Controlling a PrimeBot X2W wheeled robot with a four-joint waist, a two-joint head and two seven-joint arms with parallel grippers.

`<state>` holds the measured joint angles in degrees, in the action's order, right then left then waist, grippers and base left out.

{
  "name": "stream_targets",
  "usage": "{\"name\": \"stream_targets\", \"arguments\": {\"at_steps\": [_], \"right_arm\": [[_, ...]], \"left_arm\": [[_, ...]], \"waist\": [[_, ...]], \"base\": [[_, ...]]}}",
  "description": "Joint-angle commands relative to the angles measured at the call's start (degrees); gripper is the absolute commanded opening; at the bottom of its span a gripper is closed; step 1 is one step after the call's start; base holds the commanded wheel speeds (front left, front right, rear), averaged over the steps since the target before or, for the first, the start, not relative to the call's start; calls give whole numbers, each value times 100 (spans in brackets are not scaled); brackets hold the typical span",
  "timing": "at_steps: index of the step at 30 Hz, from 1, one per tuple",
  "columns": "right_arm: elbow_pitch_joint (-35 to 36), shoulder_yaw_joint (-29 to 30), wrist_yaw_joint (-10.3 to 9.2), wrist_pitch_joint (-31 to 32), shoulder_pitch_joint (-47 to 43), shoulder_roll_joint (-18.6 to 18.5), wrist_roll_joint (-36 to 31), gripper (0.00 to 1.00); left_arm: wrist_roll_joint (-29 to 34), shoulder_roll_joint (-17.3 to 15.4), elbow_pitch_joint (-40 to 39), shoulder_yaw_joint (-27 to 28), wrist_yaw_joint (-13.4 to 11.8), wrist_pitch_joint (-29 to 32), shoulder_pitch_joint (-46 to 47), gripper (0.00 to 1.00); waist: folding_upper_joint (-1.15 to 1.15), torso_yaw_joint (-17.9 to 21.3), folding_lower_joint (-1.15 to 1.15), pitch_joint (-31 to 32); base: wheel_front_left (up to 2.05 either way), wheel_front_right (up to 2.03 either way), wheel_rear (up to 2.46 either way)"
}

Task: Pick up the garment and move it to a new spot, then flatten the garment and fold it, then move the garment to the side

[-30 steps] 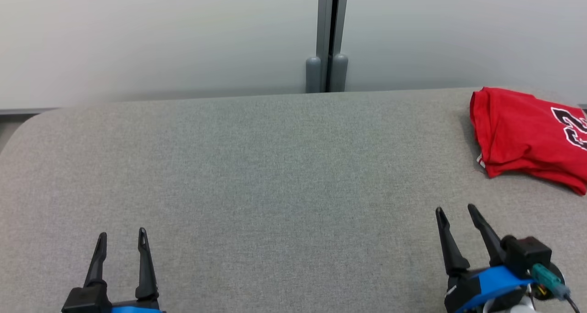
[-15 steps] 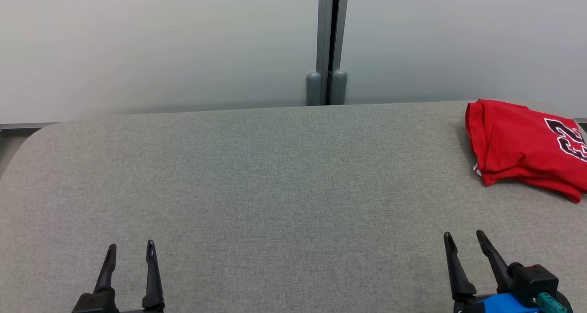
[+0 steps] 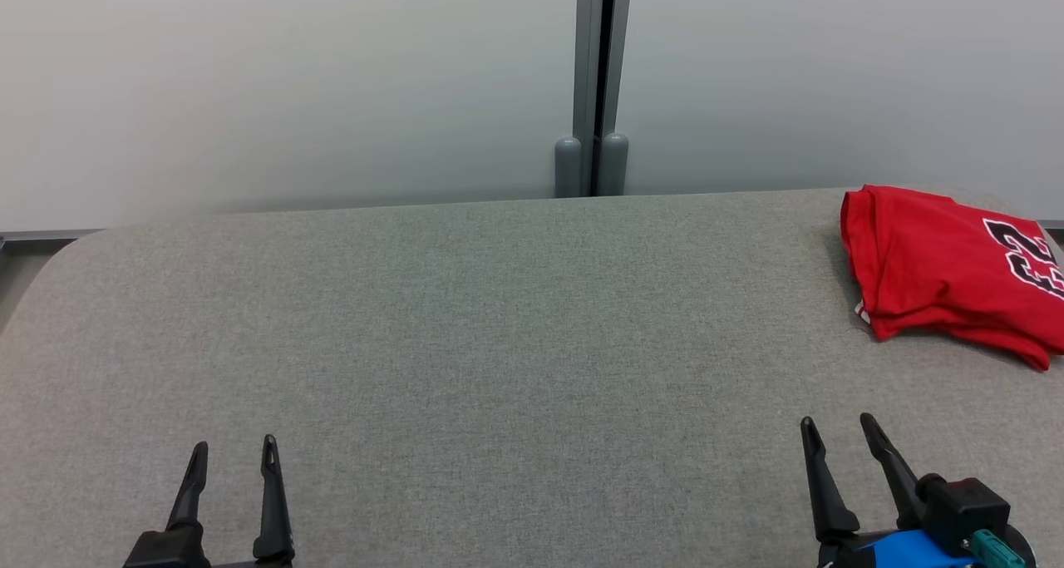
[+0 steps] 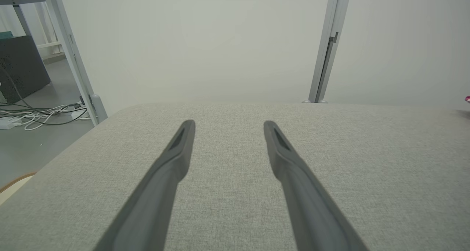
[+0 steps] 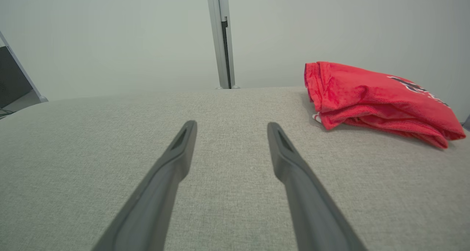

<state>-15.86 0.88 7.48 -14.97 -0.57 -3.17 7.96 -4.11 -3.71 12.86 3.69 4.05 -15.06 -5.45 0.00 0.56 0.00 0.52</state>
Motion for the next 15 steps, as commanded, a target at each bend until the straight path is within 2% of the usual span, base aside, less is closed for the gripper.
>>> {"name": "stream_targets", "arguments": {"at_steps": [1, 6, 7, 11, 15], "right_arm": [[2, 1, 3, -30, -81, 19, -42, 100], [40, 7, 3, -30, -70, 23, -45, 100], [6, -2, 0, 0, 0, 12, 0, 0], [-195, -16, 0, 30, -15, 33, 31, 0], [-195, 37, 0, 167, 47, 32, 499, 0]], "left_arm": [[-15, -23, -1, 44, 20, -15, 95, 100], [-14, -13, -16, 58, 32, -15, 111, 100], [-4, 2, 8, 53, 10, 2, 5, 0], [-6, 59, 230, 54, 3, 38, -94, 0], [-476, 60, 288, 134, 23, 214, 39, 0]], "waist": [[0, 10, 0, -2], [0, 24, 0, -6], [0, 23, 0, -6], [0, 23, 0, -6], [0, 21, 0, -7]], "base": [[0, 0, 0], [0, 0, 0], [0, 0, 0], [0, 0, 0], [0, 0, 0]]}}
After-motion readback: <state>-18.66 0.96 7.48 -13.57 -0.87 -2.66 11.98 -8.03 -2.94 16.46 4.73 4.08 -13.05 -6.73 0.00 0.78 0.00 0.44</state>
